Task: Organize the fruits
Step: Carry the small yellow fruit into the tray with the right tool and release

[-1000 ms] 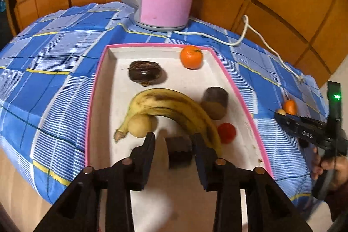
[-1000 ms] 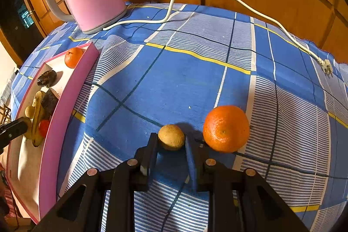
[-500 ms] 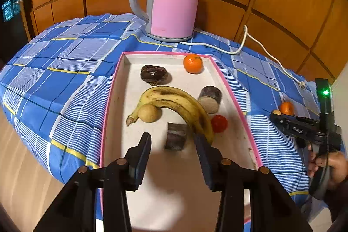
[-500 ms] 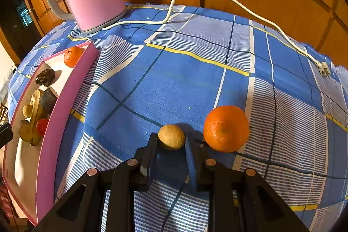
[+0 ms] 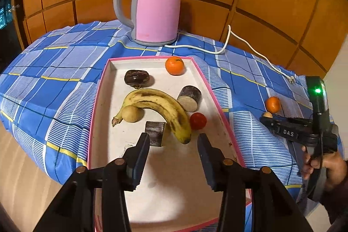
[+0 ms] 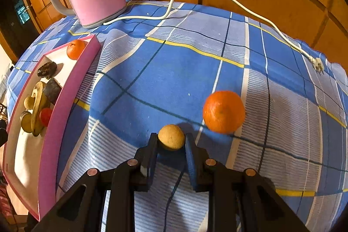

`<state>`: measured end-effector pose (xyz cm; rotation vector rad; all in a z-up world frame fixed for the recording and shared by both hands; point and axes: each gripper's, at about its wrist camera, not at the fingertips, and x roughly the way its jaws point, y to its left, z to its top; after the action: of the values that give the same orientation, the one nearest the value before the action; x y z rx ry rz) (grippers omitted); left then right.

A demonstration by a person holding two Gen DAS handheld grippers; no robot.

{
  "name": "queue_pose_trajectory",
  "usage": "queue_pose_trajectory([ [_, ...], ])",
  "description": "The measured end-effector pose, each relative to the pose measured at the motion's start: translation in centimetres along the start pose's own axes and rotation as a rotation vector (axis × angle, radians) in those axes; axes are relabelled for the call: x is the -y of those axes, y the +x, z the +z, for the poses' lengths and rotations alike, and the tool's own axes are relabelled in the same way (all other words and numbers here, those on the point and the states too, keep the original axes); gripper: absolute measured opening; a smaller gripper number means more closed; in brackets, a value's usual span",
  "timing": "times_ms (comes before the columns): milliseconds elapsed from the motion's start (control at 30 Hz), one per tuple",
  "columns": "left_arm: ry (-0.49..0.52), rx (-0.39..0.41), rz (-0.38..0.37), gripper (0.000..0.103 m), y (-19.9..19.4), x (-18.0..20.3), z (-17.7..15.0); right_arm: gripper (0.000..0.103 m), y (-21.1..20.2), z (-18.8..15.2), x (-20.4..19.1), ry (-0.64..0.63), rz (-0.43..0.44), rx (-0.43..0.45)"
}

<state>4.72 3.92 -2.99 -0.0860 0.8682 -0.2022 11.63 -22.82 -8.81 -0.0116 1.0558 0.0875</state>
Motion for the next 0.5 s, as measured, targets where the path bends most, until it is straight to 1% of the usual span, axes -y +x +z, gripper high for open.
queue_pose_trajectory([
  [267, -0.006, -0.007, -0.004, 0.047, 0.1, -0.1, -0.2, 0.024, -2.1, -1.5, -0.7, 0.025, 0.042, 0.037],
  [500, -0.017, -0.002, -0.002, 0.051, 0.1, -0.4, -0.4, 0.024, -4.1, -2.8, -2.5, 0.016, 0.117, 0.061],
])
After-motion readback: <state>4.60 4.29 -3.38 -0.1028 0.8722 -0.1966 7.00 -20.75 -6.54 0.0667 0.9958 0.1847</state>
